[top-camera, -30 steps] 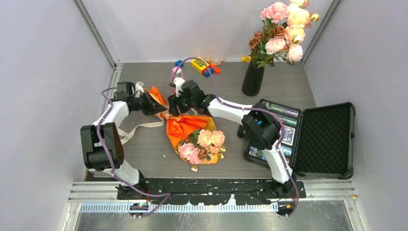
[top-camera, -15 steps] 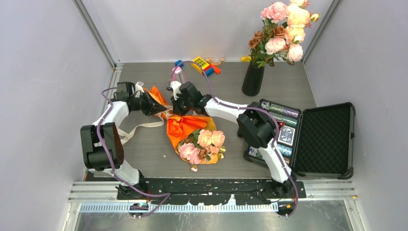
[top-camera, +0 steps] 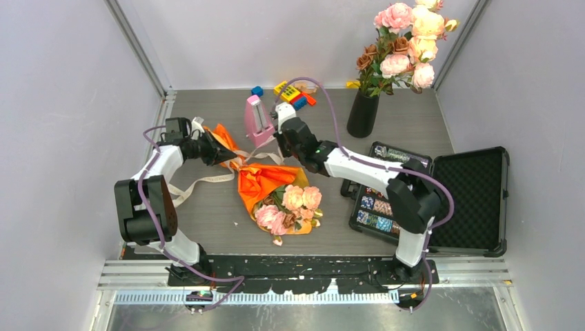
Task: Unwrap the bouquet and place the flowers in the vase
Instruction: Untie the ribbon from the wrapping paper.
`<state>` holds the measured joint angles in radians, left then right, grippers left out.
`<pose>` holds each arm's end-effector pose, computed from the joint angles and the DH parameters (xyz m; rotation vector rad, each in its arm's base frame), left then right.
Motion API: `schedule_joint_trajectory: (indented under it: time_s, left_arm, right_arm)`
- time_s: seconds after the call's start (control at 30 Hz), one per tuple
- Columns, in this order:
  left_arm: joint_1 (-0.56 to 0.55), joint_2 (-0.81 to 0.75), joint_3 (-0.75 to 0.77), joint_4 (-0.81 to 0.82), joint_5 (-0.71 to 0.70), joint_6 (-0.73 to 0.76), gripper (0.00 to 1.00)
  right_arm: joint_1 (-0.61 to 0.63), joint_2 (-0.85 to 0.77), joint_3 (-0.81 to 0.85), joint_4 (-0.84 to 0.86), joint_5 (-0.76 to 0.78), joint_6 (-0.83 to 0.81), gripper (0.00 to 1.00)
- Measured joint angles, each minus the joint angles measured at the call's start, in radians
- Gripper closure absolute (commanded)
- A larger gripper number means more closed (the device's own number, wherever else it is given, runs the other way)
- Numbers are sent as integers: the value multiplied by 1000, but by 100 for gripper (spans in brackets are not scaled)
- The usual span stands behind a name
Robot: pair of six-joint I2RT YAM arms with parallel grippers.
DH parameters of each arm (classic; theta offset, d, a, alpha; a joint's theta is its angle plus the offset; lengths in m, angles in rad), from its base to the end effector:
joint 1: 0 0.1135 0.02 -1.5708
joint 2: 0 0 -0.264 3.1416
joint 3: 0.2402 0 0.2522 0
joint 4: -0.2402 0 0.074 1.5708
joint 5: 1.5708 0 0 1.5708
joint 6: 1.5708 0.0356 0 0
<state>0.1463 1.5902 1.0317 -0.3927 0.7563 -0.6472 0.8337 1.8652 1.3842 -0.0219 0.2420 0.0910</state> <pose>0.3228 0.0229 0.2172 -0.6704 2.4201 -1.1564 0.2998 0.3176 0.2537 -0.6118 1.9809 0.3203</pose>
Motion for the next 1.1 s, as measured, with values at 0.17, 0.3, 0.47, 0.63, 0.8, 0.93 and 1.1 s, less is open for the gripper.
schedule_joint_trajectory:
  time_s: [0.17, 0.3, 0.47, 0.63, 0.8, 0.93, 1.1]
  left_arm:
    - [0, 0, 0, 0, 0, 0, 100]
    - [0, 0, 0, 0, 0, 0, 98]
    - [0, -2, 0, 0, 0, 4, 68]
    - [0, -44, -1, -5, -14, 13, 43]
    - [0, -133, -1, -18, -69, 53, 33]
    - [0, -188, -1, -43, -120, 84, 30]
    - [8, -196, -1, -54, -138, 103, 29]
  right_arm:
    - [-13, -88, -68, -5, 148, 21, 100]
    - [-29, -118, -122, -38, 245, 48, 100]
    - [-43, -193, -190, -106, 349, 71, 100]
    - [-48, -378, -205, -175, 410, 72, 100]
    - [-48, -586, -163, -196, 389, 73, 100]
    - [-49, -649, -79, -207, 282, 82, 100]
    - [-36, -654, -13, -237, 55, 104, 100]
